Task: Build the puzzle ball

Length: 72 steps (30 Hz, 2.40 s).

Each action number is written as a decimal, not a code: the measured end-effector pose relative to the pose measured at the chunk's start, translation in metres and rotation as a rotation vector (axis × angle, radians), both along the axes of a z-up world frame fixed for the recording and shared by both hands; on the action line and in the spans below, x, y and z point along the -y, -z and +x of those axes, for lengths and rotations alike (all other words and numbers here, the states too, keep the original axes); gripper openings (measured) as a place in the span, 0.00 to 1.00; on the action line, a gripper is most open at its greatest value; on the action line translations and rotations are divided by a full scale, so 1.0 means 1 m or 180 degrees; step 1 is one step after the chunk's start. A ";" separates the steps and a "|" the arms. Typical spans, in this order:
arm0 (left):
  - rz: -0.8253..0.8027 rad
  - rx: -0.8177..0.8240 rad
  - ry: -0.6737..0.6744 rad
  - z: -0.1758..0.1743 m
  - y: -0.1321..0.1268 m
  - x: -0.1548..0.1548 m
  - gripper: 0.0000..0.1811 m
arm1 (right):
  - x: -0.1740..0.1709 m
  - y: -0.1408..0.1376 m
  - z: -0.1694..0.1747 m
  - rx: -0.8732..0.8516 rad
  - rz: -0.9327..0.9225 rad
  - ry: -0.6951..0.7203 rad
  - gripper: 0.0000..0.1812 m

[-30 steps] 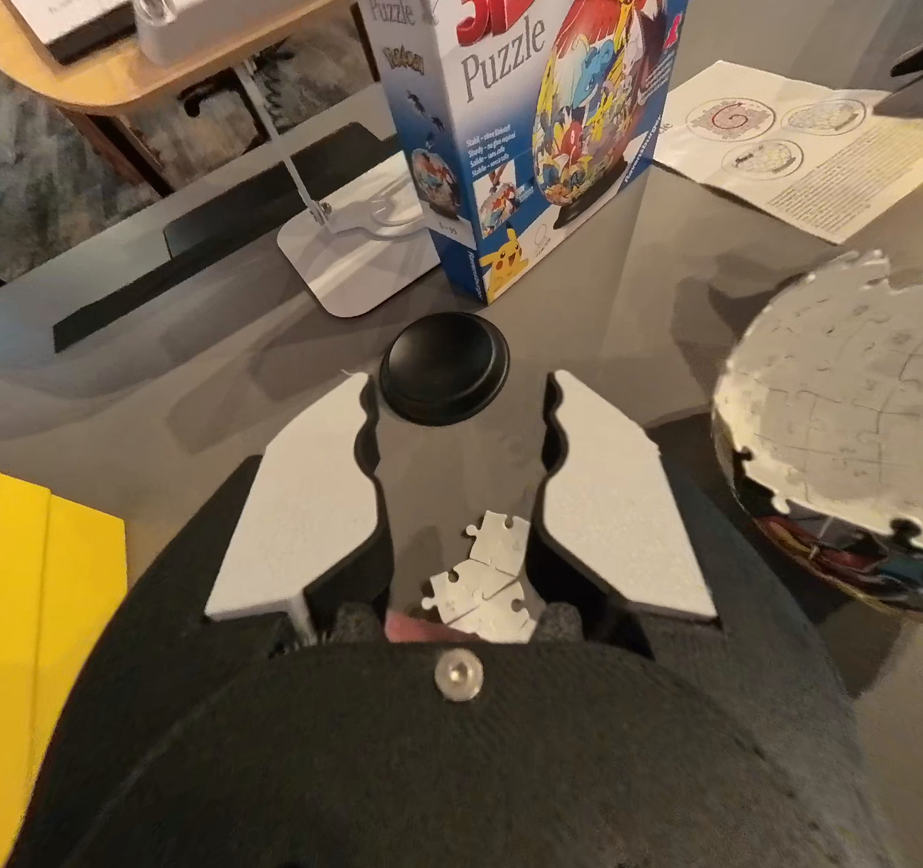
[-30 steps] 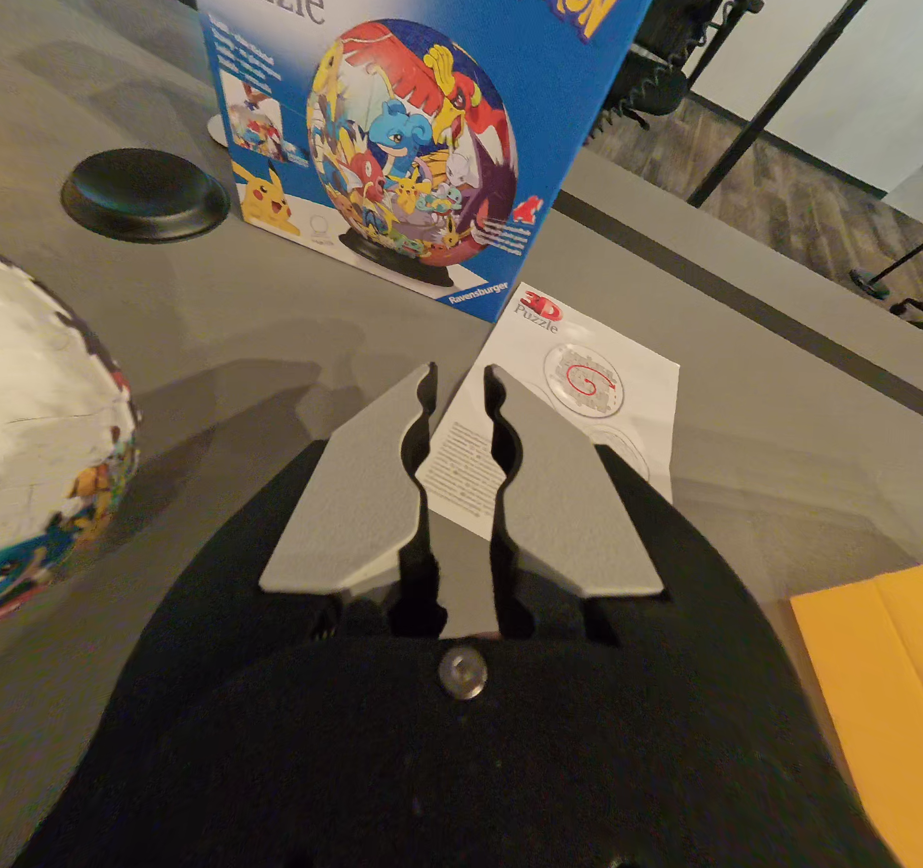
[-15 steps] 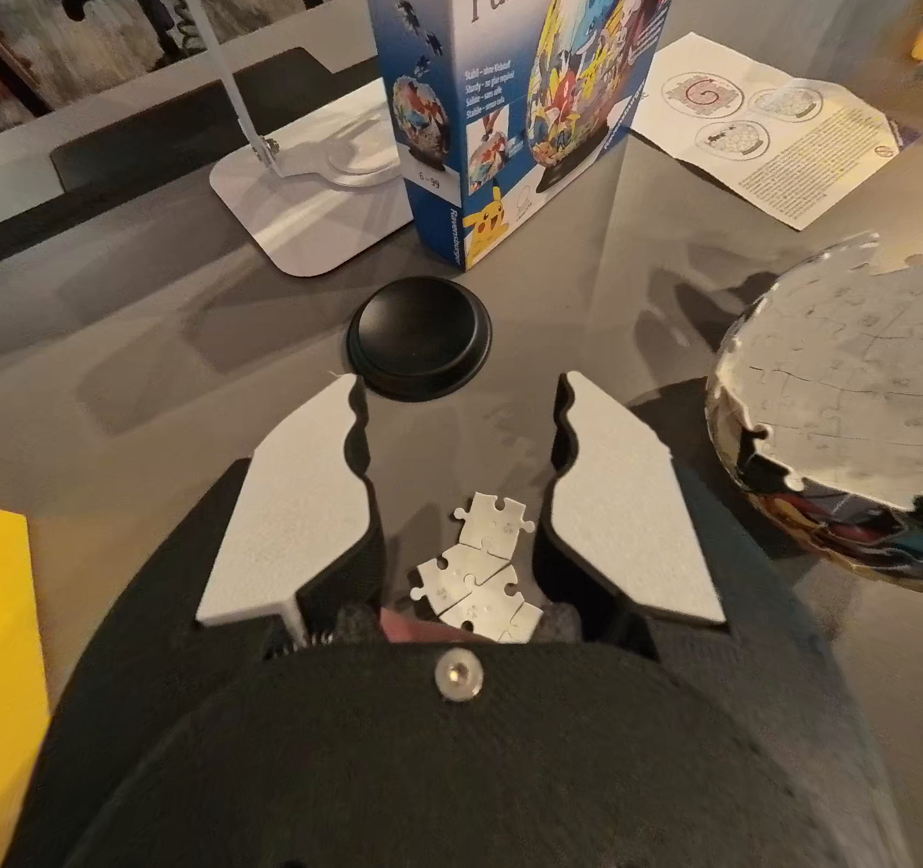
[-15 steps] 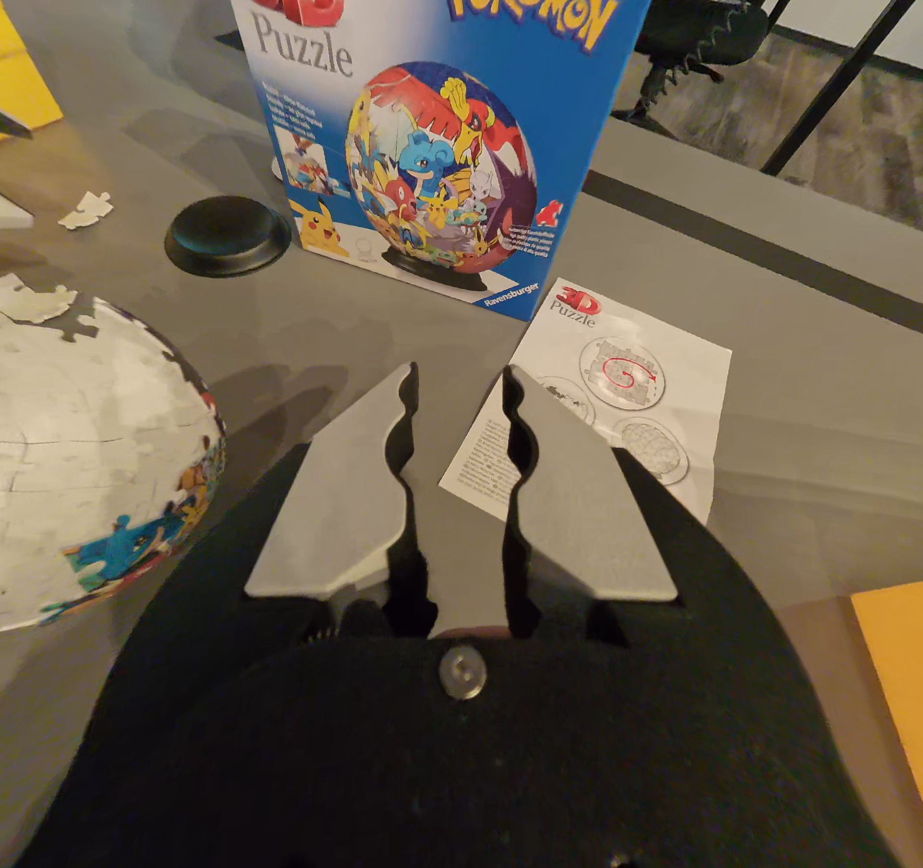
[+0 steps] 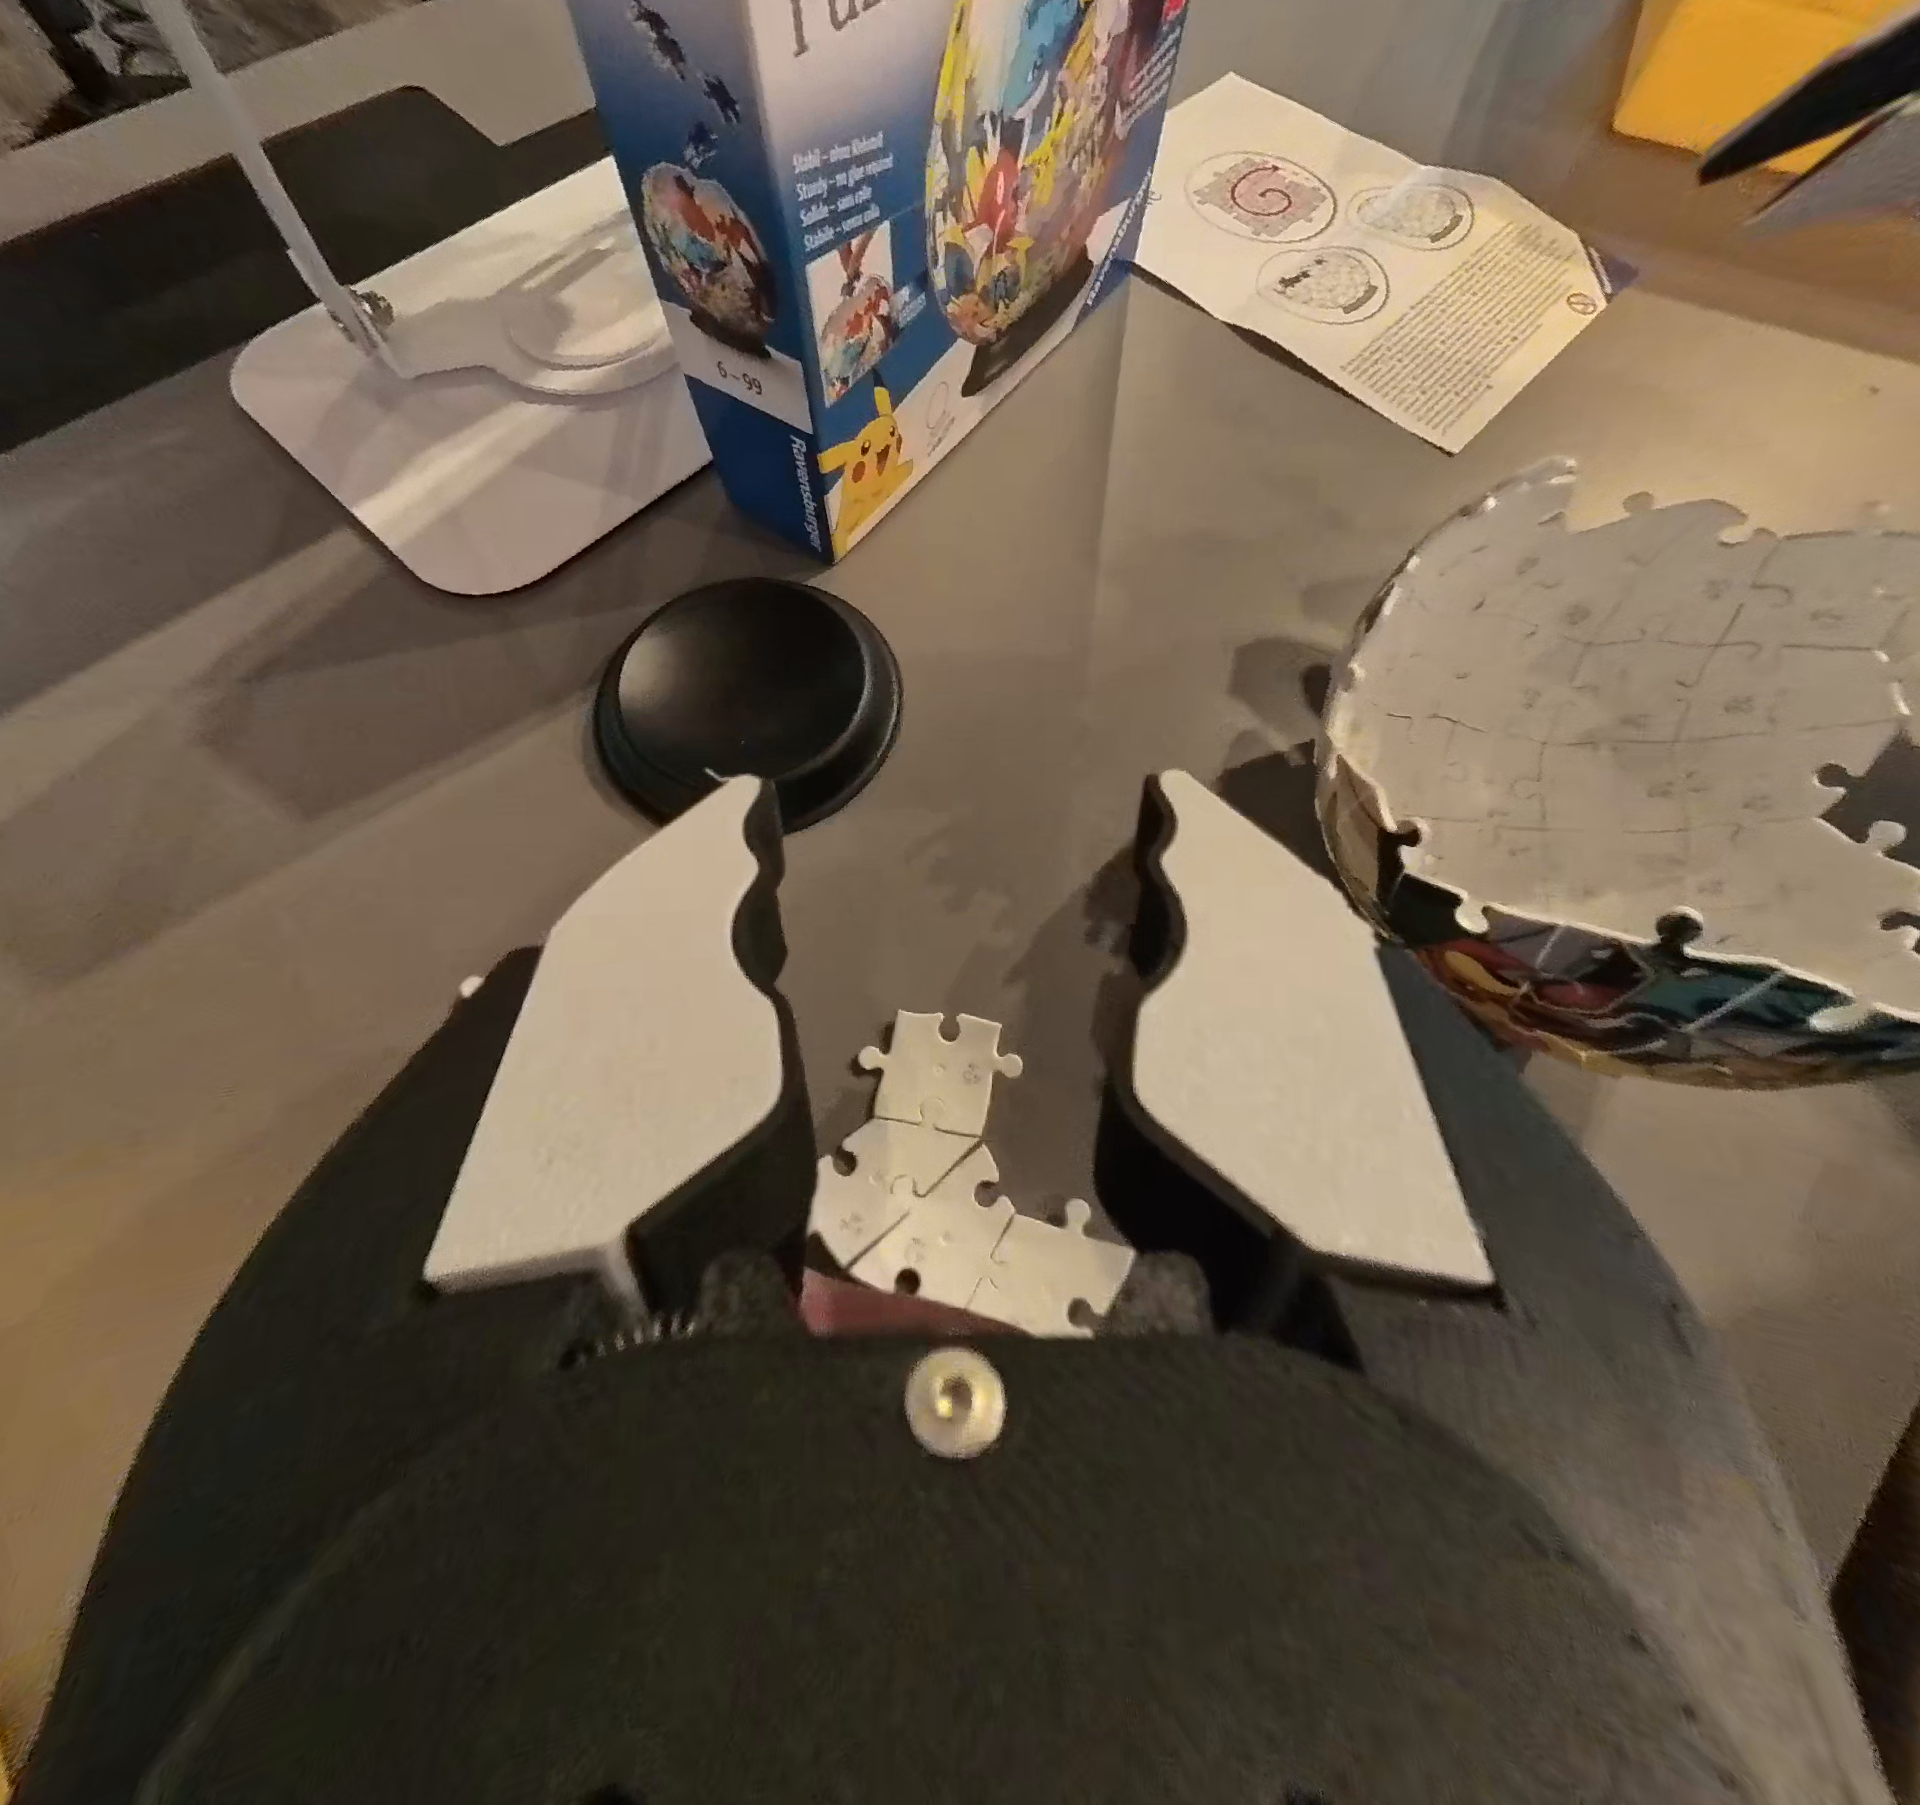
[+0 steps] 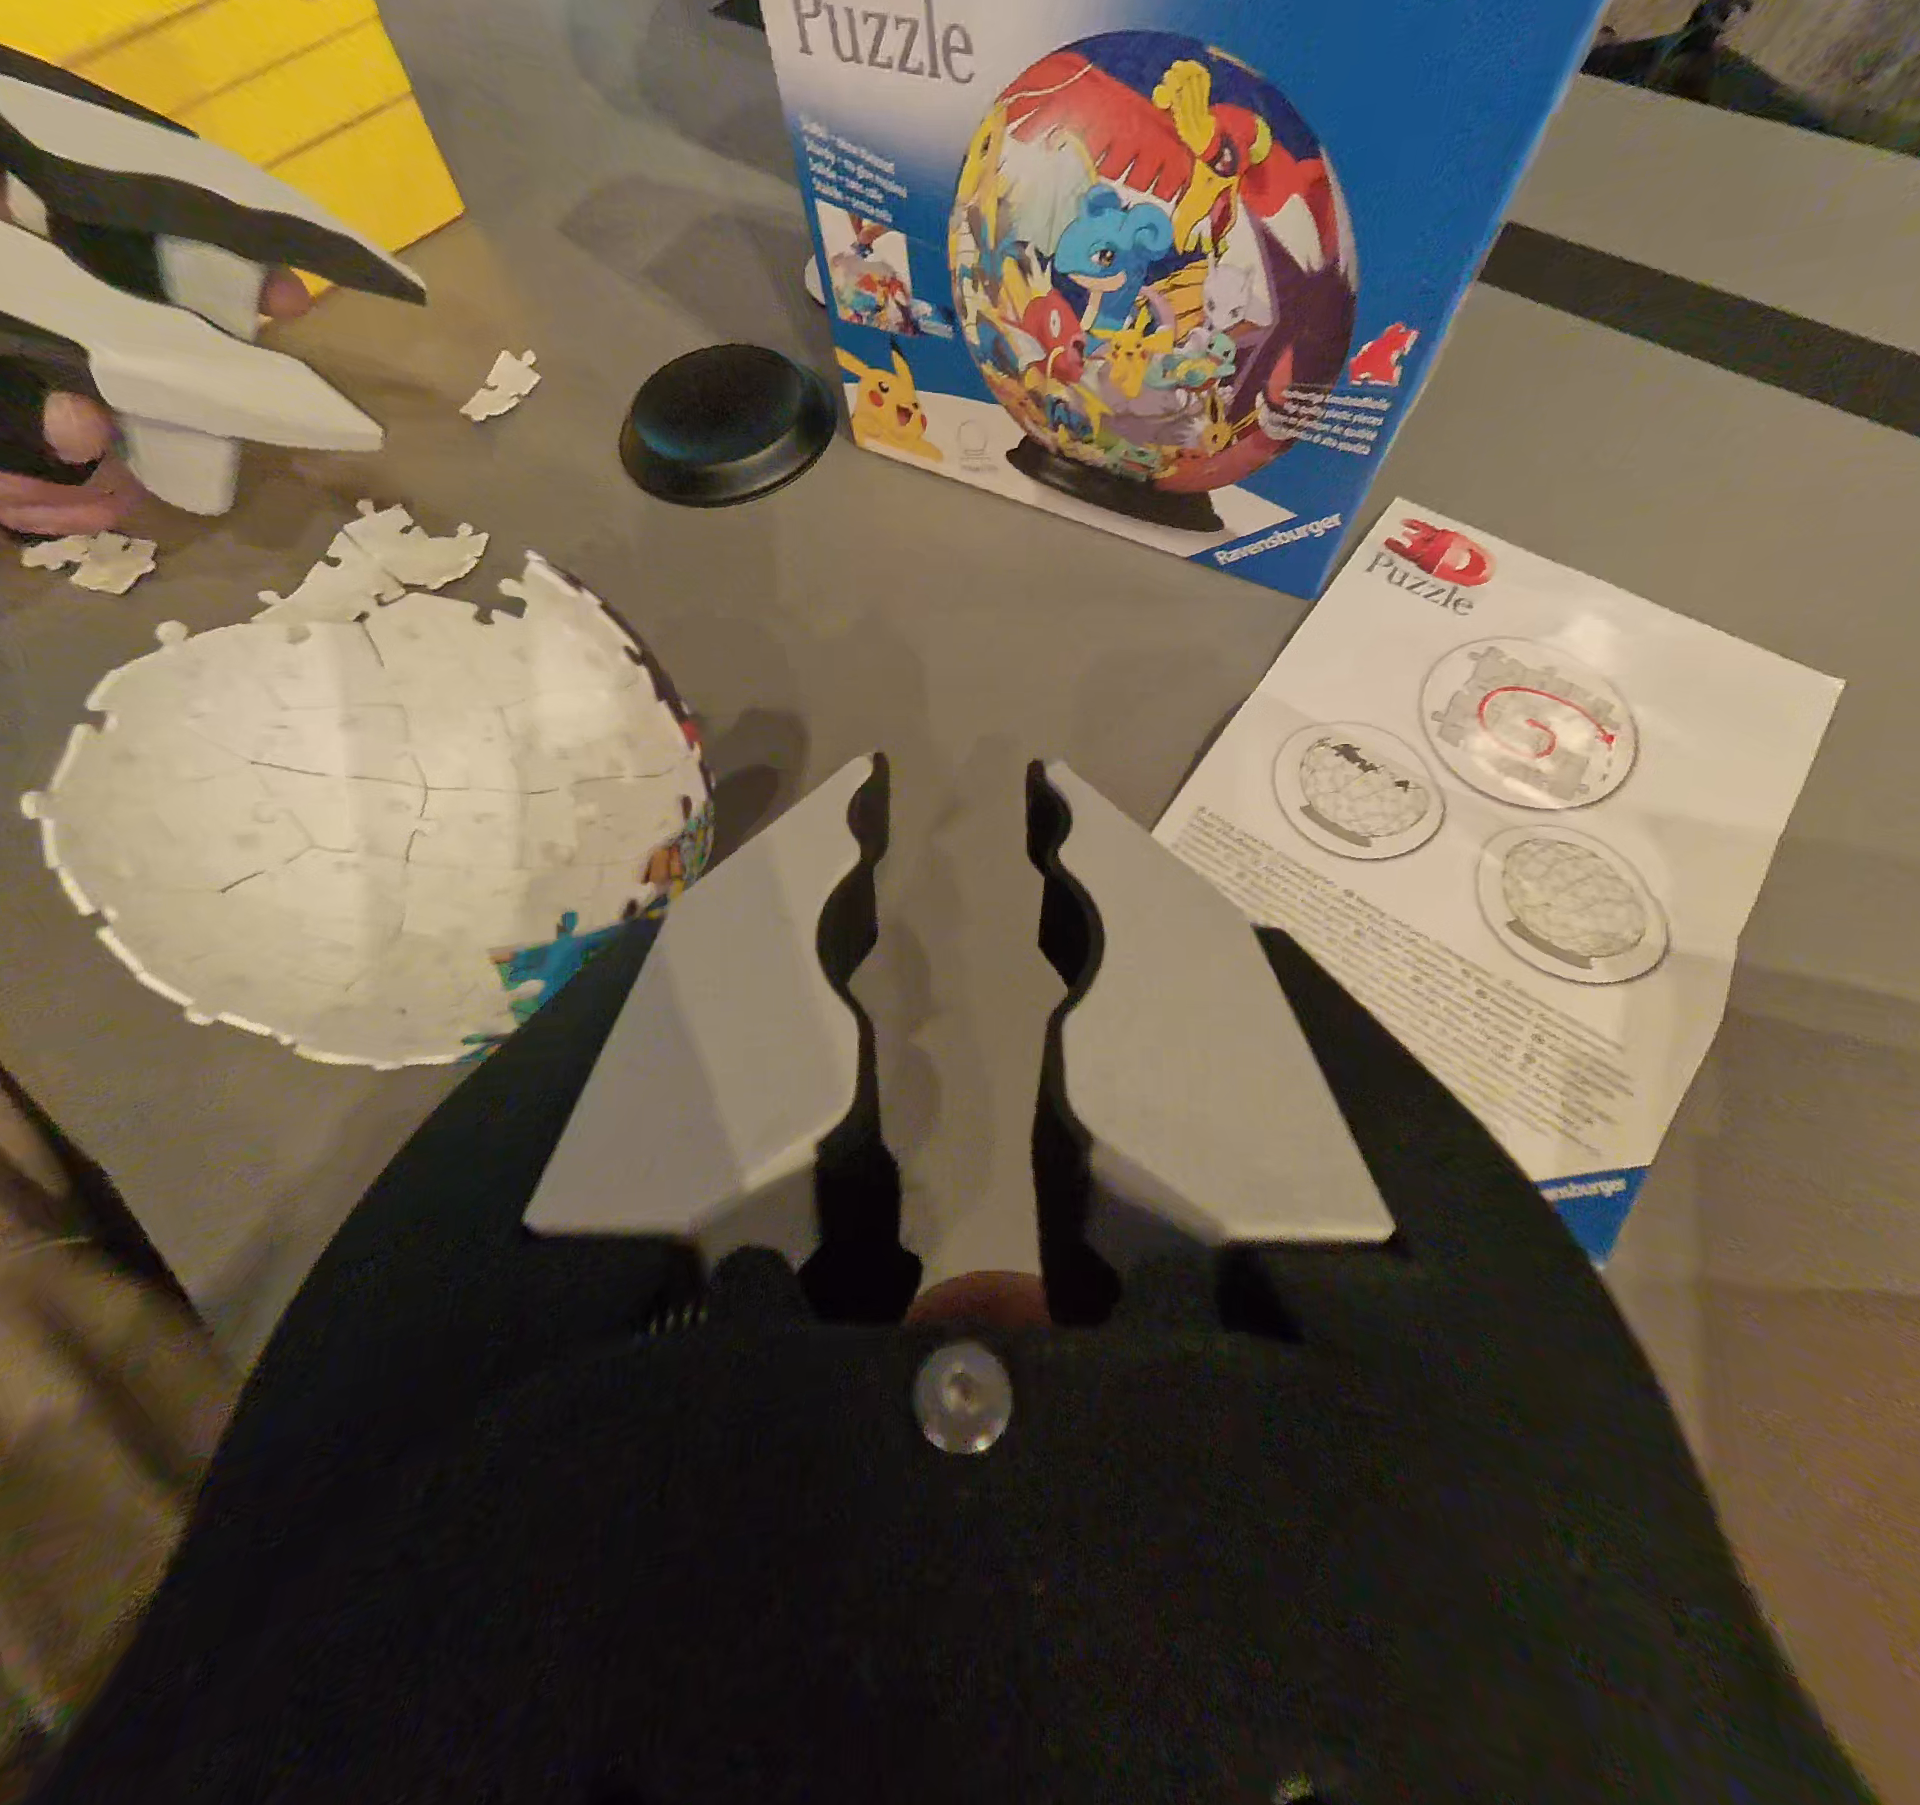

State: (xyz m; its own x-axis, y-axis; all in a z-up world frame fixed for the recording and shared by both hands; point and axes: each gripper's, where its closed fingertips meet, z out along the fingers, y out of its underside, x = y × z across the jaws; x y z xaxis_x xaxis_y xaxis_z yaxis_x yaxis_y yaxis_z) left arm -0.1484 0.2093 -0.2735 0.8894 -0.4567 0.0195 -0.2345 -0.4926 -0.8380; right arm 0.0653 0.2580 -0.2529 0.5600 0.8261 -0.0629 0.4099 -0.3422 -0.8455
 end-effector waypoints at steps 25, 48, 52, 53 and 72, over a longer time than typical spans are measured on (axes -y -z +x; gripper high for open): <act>-0.0297 -0.0154 0.0293 0.030 0.030 0.011 0.38 | 0.026 0.027 0.022 0.0226 -0.0231 0.0131 0.12; -0.0257 0.0110 0.0660 0.023 0.015 0.025 0.36 | 0.039 0.021 -0.013 0.0019 -0.0152 -0.0154 0.13; -0.0293 0.0046 0.0806 0.030 0.013 0.036 0.37 | 0.038 0.013 -0.011 -0.0119 -0.0136 -0.0129 0.13; -0.0309 0.0065 0.0860 0.033 0.012 0.040 0.37 | 0.037 0.009 -0.010 -0.0166 -0.0125 -0.0117 0.13; -0.0536 0.0158 0.1193 0.063 0.026 0.062 0.40 | 0.044 0.013 -0.012 -0.0282 -0.0339 -0.0228 0.15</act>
State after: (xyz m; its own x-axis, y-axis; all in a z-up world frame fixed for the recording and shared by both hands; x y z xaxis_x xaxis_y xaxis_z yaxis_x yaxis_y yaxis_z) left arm -0.0853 0.1475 -0.2994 0.6582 -0.7356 0.1603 -0.3852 -0.5120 -0.7678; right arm 0.0535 0.2143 -0.2662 0.4882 0.8498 -0.1988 0.3620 -0.4044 -0.8399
